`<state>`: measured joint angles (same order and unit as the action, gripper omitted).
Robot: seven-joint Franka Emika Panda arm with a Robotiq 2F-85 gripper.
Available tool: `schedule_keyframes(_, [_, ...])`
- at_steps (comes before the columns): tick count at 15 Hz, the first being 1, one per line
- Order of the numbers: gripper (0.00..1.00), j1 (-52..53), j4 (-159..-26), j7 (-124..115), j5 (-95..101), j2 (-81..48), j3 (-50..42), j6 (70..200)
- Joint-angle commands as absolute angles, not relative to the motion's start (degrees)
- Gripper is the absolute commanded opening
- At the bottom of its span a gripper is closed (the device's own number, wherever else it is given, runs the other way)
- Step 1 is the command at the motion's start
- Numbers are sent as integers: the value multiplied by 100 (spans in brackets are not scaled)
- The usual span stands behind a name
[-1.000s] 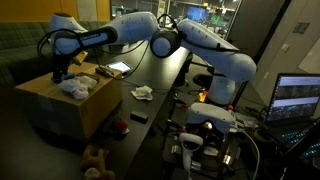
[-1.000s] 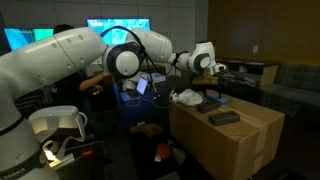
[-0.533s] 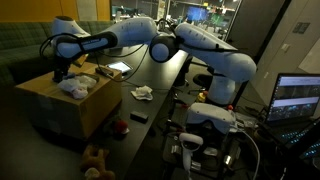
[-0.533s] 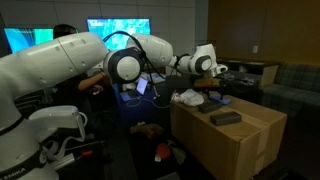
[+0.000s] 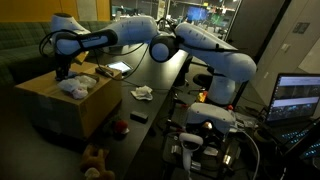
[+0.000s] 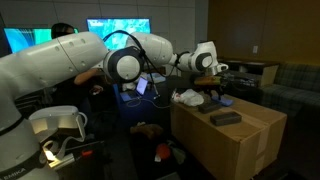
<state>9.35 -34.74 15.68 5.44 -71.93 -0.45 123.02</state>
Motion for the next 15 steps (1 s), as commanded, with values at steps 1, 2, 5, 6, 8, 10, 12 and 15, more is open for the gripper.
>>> schedule_keyframes(1, [18,949,-3354,1809,528,-7086,18,11843])
schedule_keyframes(2, [12,946,-3349,1890,508,-7025,52,11711])
schedule_keyframes(5, [0,949,-3340,2021,489,-6884,118,11370])
schedule_keyframes(6, [3,948,-3335,2036,496,-6837,127,11270])
schedule_keyframes(8, [3,962,-3328,2028,531,-6756,99,11177])
schedule_keyframes(10, [2,993,-3320,1933,593,-6690,24,11181])
schedule_keyframes(12, [3,1032,-3275,1786,704,-6655,-111,11333])
schedule_keyframes(15, [3,1044,-3307,1640,815,-6461,-291,11299])
